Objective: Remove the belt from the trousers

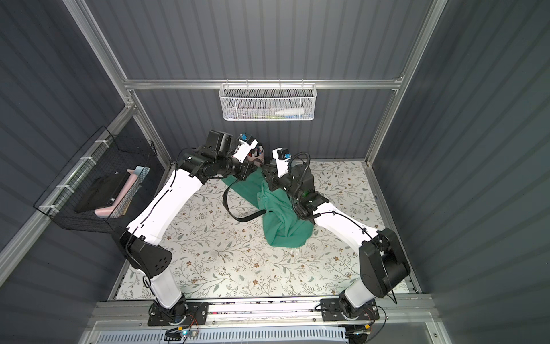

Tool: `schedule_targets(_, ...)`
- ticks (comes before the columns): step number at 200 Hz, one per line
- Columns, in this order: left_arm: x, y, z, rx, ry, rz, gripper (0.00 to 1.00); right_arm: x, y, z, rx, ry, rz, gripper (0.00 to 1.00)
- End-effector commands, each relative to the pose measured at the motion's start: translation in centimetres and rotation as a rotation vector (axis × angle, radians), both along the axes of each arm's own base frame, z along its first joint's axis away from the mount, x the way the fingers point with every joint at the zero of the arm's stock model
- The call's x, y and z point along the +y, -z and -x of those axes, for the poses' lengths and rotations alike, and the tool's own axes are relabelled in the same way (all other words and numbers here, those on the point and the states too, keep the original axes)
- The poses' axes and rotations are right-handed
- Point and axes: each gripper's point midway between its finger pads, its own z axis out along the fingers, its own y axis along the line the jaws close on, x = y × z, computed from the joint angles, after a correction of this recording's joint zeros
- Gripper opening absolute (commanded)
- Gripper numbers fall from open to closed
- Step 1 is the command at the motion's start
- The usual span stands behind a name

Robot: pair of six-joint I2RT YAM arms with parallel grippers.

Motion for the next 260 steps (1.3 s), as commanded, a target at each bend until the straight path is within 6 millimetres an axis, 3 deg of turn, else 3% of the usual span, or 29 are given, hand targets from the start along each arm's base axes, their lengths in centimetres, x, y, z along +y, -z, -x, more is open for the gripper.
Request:
schedule_targets(1,1.2,-14.9,4.5,-0.345,0.073,0.259,0.00,-3.2,12.1,-1.1,0.331,0.119,0.193,0.19)
schedule_targets(59,1.2,-15.2,4.6,-0.348,0.075,0.272,0.00,-3.3,12.2,-1.2,0.331,0.114,0.192,0.14)
schedule_targets(103,1.3,-16.1,5.0,-0.363,0.078,0.297,0.00,-3.3,13.5,-1.2,0.358,0.116,0.207,0.16)
schedule_targets(140,1.5,-17.2,5.6,-0.384,0.084,0.325,0.00,-3.4,14.3,-1.3,0.377,0.123,0.212,0.11)
schedule_targets(260,2.2,-20.3,7.8,-0.443,0.107,0.400,0.00,-4.2,16.2,-1.4,0.423,0.143,0.224,0.16)
